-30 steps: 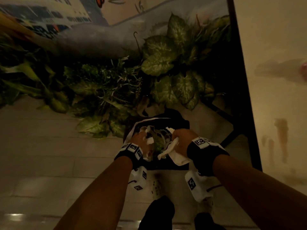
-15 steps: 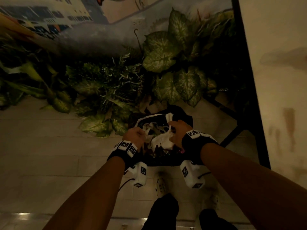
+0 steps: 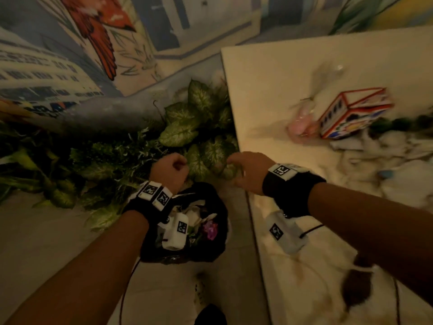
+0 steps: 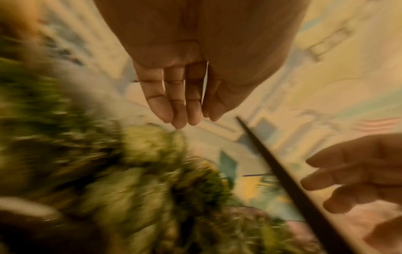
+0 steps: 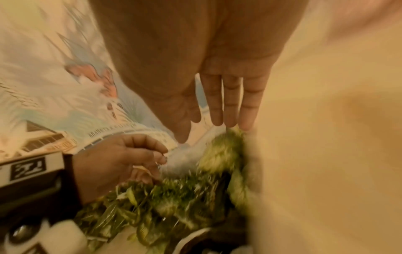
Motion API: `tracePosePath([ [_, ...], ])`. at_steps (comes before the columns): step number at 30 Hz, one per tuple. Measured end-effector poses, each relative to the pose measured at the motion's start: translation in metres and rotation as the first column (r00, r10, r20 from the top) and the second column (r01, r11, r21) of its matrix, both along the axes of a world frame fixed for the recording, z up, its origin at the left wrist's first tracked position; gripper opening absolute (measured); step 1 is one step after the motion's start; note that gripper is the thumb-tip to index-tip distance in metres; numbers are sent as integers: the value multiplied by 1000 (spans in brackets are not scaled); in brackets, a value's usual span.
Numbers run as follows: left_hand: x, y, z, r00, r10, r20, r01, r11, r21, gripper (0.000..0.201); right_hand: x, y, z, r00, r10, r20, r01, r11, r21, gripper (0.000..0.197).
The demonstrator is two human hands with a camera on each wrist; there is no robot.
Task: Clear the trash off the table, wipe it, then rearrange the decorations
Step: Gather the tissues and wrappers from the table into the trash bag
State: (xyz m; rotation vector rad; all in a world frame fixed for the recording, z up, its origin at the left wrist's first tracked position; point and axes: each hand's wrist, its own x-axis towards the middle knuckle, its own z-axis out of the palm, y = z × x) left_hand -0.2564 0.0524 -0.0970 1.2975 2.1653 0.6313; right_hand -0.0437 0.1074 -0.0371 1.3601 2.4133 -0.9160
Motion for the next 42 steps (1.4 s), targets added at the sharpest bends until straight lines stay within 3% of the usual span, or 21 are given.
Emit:
tracePosePath([
  [4, 84, 35, 43, 991, -130, -3, 129, 978, 164, 14, 97, 14, 37, 997, -65, -43, 69, 993, 94, 41],
  [7, 149, 52, 62, 978, -206, 23, 198, 959, 202, 13, 161, 21, 52, 998, -63, -10, 64, 990, 129, 38],
  [12, 237, 69, 68, 924, -381, -11, 381, 921, 79, 24, 255, 35, 54, 979, -100, 178, 74, 986, 146, 44],
  [17, 295, 80, 61, 845, -525, -103, 509, 848, -145, 49, 311, 42, 50, 961, -124, 245, 90, 986, 143, 52],
  [21, 325, 88, 58, 760, -626, -171, 587, 776, -232, 70, 332, 42, 45, 950, -138, 280, 101, 985, 141, 65],
  [27, 344, 98, 56, 759, -632, -156, 565, 758, -325, 101, 342, 46, 38, 957, -160, 242, 131, 983, 132, 75],
  [32, 356, 106, 48, 716, -679, -163, 572, 704, -422, 125, 343, 48, 28, 946, -151, 288, 119, 985, 126, 107],
  [37, 367, 112, 41, 716, -676, -177, 559, 706, -435, 116, 341, 53, 18, 941, -125, 314, 96, 990, 108, 109],
  [42, 372, 111, 35, 699, -684, -211, 571, 710, -412, 81, 337, 54, 4, 970, -147, 195, 126, 986, 113, 65],
])
